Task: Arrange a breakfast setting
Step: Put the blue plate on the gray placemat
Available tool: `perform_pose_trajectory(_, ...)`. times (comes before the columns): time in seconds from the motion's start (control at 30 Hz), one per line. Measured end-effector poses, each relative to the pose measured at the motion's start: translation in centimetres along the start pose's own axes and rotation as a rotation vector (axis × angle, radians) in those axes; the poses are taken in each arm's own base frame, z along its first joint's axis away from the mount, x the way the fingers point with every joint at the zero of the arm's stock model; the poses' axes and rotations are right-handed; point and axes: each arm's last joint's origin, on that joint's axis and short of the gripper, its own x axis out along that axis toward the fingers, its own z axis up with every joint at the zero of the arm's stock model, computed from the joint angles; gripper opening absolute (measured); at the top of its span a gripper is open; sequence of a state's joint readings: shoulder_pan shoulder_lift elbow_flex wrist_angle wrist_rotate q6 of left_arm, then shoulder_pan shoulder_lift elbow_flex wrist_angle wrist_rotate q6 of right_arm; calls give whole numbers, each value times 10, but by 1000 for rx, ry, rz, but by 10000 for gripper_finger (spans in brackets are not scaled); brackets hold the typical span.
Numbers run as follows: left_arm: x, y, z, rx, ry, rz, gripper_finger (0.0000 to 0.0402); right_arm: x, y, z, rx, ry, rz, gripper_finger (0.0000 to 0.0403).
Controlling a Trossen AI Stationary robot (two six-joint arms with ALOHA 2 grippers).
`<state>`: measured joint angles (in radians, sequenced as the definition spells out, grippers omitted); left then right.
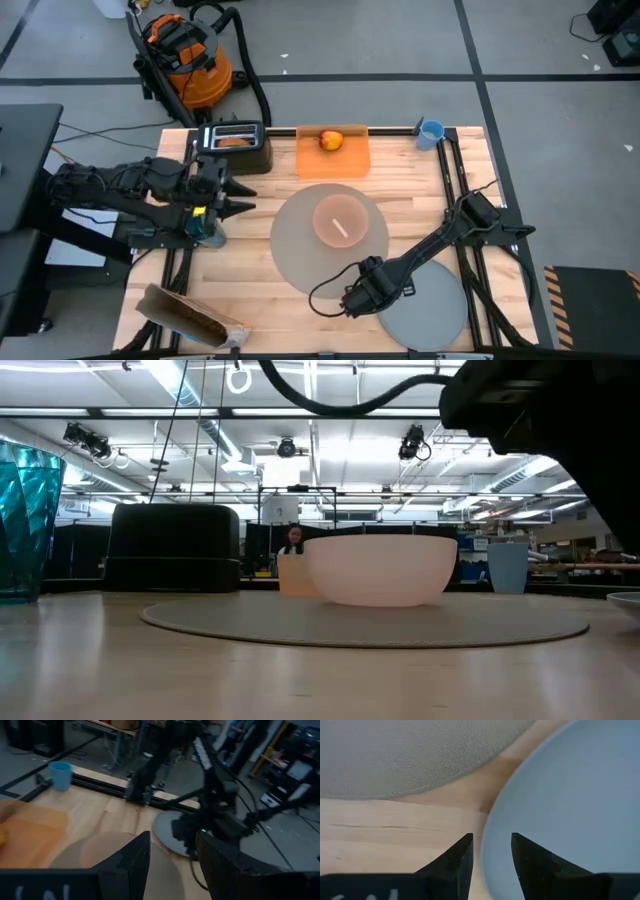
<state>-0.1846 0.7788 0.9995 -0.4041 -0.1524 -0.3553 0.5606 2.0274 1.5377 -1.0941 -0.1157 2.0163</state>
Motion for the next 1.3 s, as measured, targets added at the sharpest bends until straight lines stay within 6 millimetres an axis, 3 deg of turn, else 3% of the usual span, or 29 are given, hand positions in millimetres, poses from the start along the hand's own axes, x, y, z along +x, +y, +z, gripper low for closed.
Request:
perform_pose_trajectory(0.3,-2,-13,-6,7,43,-81,167,5,6,-5,193,-1,57,139)
perform_pose_trajectory(0.63,-2,-21,-11,-17,54,-88,167,50,11,-10,140,20,-97,139)
perform_pose_trajectory(0.93,6,-34,-13,-67,61,-141,167,49,3,-18,146,-24,-114,125)
perform_pose_trajectory(1.3,38,-66,-27,-90,72,-213,167,47,3,-25,116,-61,-110,79)
